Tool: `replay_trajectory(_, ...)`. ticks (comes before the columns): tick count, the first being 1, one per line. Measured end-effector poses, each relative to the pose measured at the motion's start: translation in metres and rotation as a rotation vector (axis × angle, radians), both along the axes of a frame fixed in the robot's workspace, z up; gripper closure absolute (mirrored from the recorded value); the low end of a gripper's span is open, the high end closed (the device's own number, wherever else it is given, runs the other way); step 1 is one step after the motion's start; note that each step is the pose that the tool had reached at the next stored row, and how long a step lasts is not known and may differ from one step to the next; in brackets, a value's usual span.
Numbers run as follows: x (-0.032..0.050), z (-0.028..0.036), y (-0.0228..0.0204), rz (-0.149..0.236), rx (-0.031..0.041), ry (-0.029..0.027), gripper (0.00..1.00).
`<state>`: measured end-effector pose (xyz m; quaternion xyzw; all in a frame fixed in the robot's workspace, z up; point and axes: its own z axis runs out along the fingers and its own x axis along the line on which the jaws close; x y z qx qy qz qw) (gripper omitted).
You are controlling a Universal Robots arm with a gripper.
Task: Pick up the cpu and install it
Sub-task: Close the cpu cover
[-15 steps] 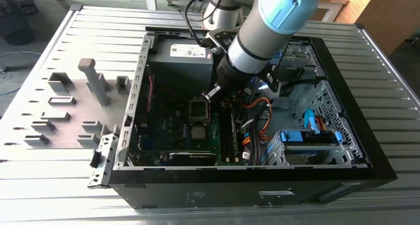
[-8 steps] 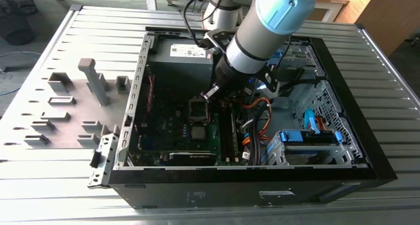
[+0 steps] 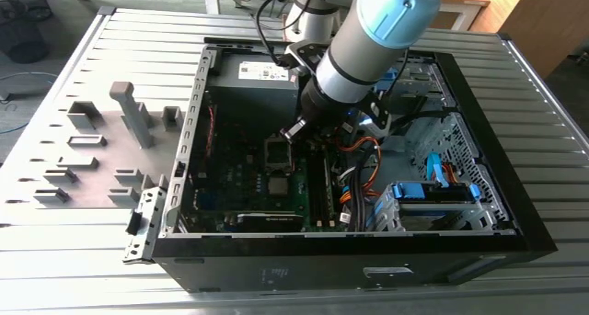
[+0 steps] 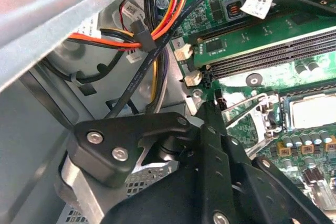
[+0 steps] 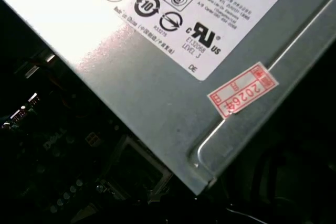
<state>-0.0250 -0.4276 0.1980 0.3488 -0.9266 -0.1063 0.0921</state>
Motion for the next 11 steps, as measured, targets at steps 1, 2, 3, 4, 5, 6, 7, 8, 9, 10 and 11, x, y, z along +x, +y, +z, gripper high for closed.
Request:
replay_trajectory(1, 0.0, 0.0008, 0.0, 0.0, 0.0014, -0.0001, 0.89)
replay_trajectory(2, -0.0001, 0.0019, 0.0, 0.0, 0.0035, 0.0, 0.89)
replay_trajectory(3, -0.0001, 0.0033, 0.0, 0.0, 0.0064, 0.0001, 0.89)
replay_trajectory(4, -0.0001, 0.0047, 0.0, 0.0, 0.01, 0.0, 0.89)
replay_trajectory(5, 0.0, 0.0061, 0.0, 0.0, 0.0135, 0.0, 0.89)
replay_trajectory(6, 0.0, 0.007, 0.0, 0.0, 0.0159, 0.0, 0.89)
replay_trajectory(7, -0.0001, 0.0076, -0.0001, 0.0, 0.0177, 0.0, 0.89)
replay_trajectory(8, 0.0, 0.0079, -0.0001, 0.0, 0.0195, 0.0, 0.89)
replay_trajectory(9, 0.0, 0.008, -0.0001, 0.0, 0.0206, -0.0001, 0.89)
replay_trajectory(10, -0.0001, 0.0081, -0.0003, 0.0, 0.0216, 0.0, 0.89)
replay_trajectory(11, -0.0001, 0.0081, -0.0004, 0.0, 0.0232, 0.0001, 0.89)
